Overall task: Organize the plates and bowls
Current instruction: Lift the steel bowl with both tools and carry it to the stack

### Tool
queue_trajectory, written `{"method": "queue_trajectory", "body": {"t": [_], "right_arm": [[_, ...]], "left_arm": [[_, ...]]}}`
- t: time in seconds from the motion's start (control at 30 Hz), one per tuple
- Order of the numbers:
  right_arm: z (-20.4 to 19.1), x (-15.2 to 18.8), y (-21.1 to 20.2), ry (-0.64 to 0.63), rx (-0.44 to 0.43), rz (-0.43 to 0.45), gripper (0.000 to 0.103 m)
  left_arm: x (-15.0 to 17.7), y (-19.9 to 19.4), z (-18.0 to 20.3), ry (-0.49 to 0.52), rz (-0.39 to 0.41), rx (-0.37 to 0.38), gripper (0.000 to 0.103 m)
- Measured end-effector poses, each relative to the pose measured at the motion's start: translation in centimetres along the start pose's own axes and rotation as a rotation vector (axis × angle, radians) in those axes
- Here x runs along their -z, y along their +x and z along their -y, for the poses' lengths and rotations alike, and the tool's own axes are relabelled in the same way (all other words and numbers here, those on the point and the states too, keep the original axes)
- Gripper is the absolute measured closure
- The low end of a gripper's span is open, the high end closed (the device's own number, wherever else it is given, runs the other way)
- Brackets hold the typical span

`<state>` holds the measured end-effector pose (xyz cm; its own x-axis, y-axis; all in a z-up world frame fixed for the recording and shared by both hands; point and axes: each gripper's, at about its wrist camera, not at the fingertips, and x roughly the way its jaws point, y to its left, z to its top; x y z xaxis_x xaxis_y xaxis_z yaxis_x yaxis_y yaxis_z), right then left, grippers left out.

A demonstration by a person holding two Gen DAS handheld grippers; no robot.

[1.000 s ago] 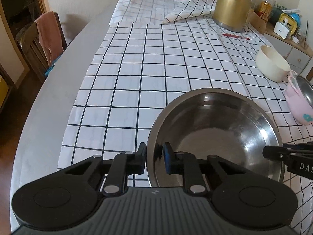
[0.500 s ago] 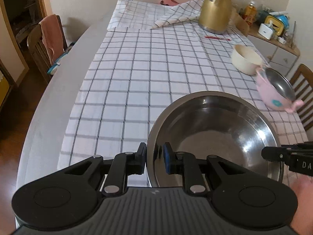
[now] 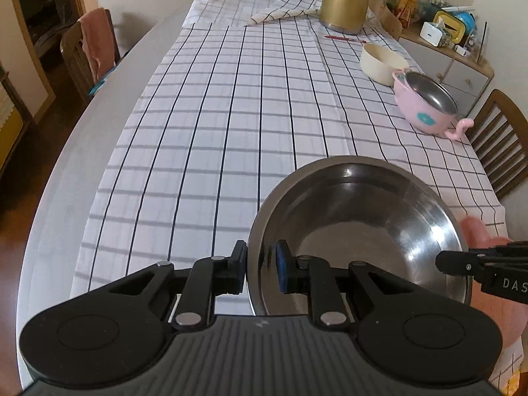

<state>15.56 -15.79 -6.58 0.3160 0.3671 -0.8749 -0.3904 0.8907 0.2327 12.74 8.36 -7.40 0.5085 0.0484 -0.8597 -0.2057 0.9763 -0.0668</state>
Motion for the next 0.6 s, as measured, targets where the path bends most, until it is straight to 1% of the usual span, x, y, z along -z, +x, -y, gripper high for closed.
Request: {"method": "queue_trajectory", "body": {"t": [0.3,0.47,0.6], "right_arm": [[0.0,3.4,-0.6,-0.036,-0.034,-0.027,0.089],[0.0,4.9,-0.7,-0.054,-0.039,-0.038,0.089],[0.0,6.0,-0.6,-0.072,-0.037,-0.048,0.089]], "left_arm": [[4.0,-1.5,0.7,-0.002,-0.013,-0.029,0.085],[5.6,-1.5,0.6,-0.015,-0.025,-0.030,0.085],[7.0,-1.3,0.8,-0.003,-0.033,-0.039,0.085]]}}
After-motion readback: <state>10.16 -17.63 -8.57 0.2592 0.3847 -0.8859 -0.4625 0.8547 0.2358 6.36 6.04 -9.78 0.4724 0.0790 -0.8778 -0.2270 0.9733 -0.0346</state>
